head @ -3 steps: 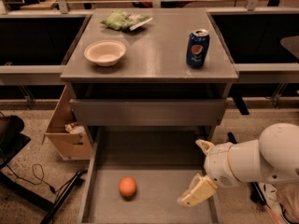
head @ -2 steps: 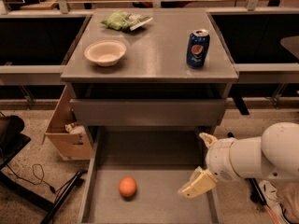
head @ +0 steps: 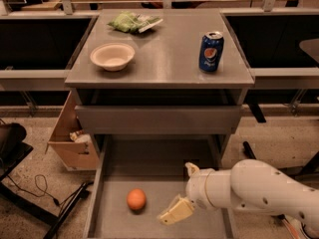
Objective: Pick orange from middle drawer and place on counter
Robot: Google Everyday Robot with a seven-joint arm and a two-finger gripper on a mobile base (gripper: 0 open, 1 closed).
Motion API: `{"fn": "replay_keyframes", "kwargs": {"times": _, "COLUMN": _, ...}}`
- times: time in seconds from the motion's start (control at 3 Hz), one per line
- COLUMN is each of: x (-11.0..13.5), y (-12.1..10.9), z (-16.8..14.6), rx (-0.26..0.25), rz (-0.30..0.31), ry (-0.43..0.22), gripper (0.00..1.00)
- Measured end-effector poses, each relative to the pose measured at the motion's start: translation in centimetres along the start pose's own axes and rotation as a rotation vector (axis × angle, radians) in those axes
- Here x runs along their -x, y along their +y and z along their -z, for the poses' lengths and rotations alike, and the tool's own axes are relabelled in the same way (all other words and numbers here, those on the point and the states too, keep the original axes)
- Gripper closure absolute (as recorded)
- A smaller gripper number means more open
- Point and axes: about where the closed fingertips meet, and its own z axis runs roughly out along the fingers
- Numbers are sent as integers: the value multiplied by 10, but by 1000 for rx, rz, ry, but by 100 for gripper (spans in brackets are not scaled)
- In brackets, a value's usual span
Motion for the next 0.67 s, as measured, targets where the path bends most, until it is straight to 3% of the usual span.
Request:
{"fn": "replay_keyframes", "kwargs": {"times": 0.33, "x": -25, "y": 9, "z": -73, "rx": 41, "rz": -96, "ry": -17, "gripper": 0}}
{"fn": "replay_keyframes", "kwargs": {"times": 0.67, "x": -33, "y": -16, "z": -131, "rx": -3, "rz": -146, "ry": -63, "gripper": 0}}
